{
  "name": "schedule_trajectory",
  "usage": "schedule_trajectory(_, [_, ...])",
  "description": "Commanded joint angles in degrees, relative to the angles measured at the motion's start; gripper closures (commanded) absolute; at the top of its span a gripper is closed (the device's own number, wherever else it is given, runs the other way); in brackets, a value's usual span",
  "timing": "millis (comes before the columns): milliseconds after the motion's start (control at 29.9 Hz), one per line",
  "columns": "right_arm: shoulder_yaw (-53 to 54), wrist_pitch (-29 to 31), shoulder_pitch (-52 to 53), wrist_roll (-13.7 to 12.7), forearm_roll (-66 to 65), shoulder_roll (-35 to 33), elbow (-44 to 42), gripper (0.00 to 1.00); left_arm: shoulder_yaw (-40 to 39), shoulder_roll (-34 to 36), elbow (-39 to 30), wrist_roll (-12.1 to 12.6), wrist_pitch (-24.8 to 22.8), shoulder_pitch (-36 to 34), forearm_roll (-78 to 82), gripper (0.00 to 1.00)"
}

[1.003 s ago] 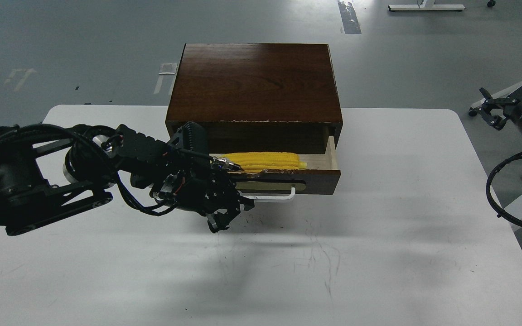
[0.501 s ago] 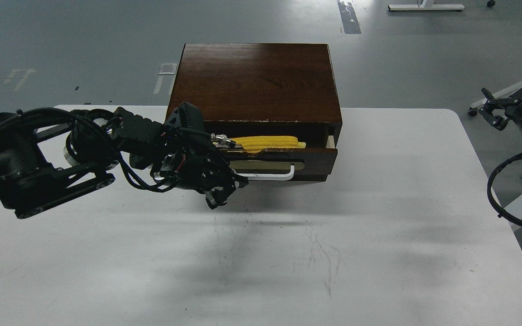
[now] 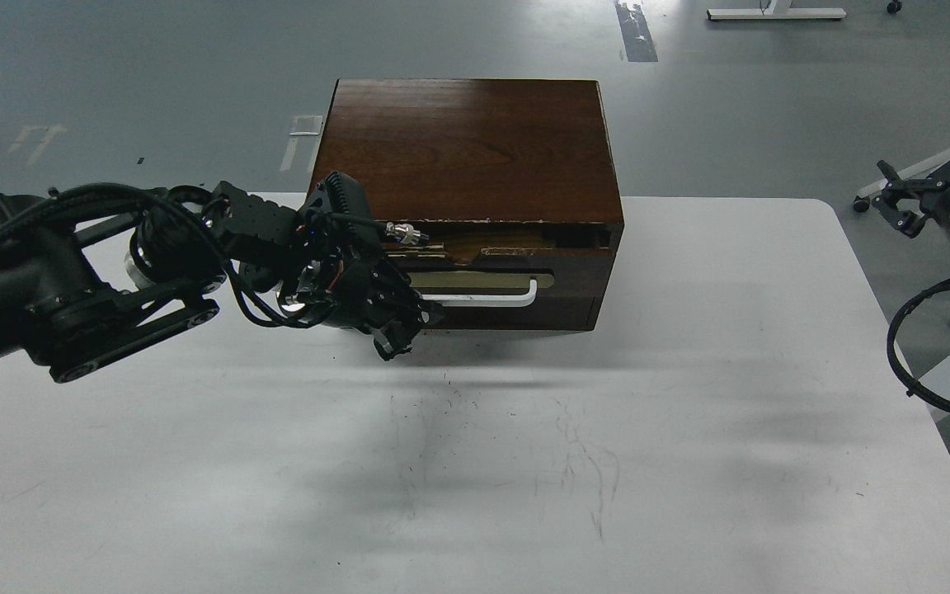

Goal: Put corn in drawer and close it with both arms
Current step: 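Push the drawer into the box with the left gripper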

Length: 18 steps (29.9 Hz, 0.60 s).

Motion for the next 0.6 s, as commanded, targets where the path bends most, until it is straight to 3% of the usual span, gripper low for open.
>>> schedule_trajectory(0, [0.0, 0.0, -0.3, 0.1, 0.0, -0.1, 0.0, 0.00, 0.0, -0.3, 0.3, 0.0, 0.0, -0.1, 0.0, 1.00])
schedule_trajectory(568, [0.1, 0.0, -1.0, 0.5, 0.0, -0.1, 0.0, 0.00, 0.0, -1.2, 4.8, -0.1, 0.0, -0.6, 0.0, 1.00])
